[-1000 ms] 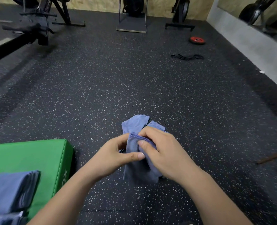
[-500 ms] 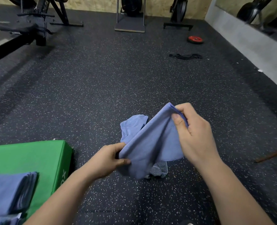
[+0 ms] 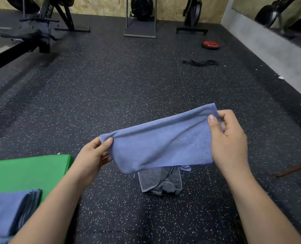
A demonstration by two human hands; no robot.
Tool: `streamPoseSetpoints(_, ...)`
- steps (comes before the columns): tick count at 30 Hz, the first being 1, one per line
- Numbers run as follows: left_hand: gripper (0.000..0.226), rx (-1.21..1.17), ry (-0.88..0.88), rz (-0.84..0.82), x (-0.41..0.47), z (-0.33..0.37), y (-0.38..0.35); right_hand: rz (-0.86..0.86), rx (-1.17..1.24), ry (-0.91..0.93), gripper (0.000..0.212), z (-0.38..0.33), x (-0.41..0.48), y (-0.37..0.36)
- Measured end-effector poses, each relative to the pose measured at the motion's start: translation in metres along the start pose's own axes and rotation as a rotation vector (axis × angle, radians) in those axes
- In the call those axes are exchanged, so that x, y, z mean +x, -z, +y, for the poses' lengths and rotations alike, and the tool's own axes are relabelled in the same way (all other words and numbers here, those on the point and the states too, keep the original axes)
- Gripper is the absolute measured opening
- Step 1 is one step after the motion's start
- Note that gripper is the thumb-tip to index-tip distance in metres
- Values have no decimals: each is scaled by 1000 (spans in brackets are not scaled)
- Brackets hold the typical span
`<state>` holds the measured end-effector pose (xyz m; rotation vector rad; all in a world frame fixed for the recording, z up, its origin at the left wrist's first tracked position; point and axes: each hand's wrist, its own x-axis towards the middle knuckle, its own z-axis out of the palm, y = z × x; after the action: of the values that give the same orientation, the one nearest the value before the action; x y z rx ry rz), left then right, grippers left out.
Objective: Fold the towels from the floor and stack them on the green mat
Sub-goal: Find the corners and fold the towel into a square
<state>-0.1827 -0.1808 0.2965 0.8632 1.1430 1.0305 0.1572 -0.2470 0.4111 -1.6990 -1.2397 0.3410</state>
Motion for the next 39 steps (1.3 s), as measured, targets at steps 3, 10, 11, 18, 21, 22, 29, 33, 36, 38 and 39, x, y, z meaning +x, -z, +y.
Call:
streamPoseSetpoints(3,14,-117,-46,71,0,1,-6,-2,10,-15,12,-3,-2,-5)
streamPoseSetpoints(10,29,85,-225,396,-5,1,-21,-34,-15,-21,15,-9,-8,-17)
streamPoseSetpoints(11,29,153,-244,419,-6,1,-20,-34,-13,-26,15,-8,-9,-17)
streamPoseSetpoints(18,30,414,-279,524,-7,3,-12,-36,-4,-61,16,-4,-8,-21)
streamPoseSetpoints(21,33,397,-230,517,-10,2,-17,-33,-25,-60,13,-6,-10,-24)
streamPoseSetpoints(22,34,392,-217,509,-12,2,-21,-41,-32,-57,11,-7,-11,-26)
streamPoseSetpoints(29,35,437,-200,382,-43,-1,-67,-228,-59,-31,12,-15,-35,-48)
streamPoseSetpoints(33,32,463,-206,323,-58,-1,-89,-332,-86,-4,10,-21,-50,-64)
streamPoseSetpoints(36,29,465,-203,303,-63,1,-94,-382,-116,47,8,-25,-64,-75)
streamPoseSetpoints(38,25,469,-202,300,-65,4,-94,-420,-148,65,8,-26,-71,-83)
streamPoseSetpoints(39,24,470,-207,298,-66,5,-94,-435,-165,78,11,-26,-74,-86)
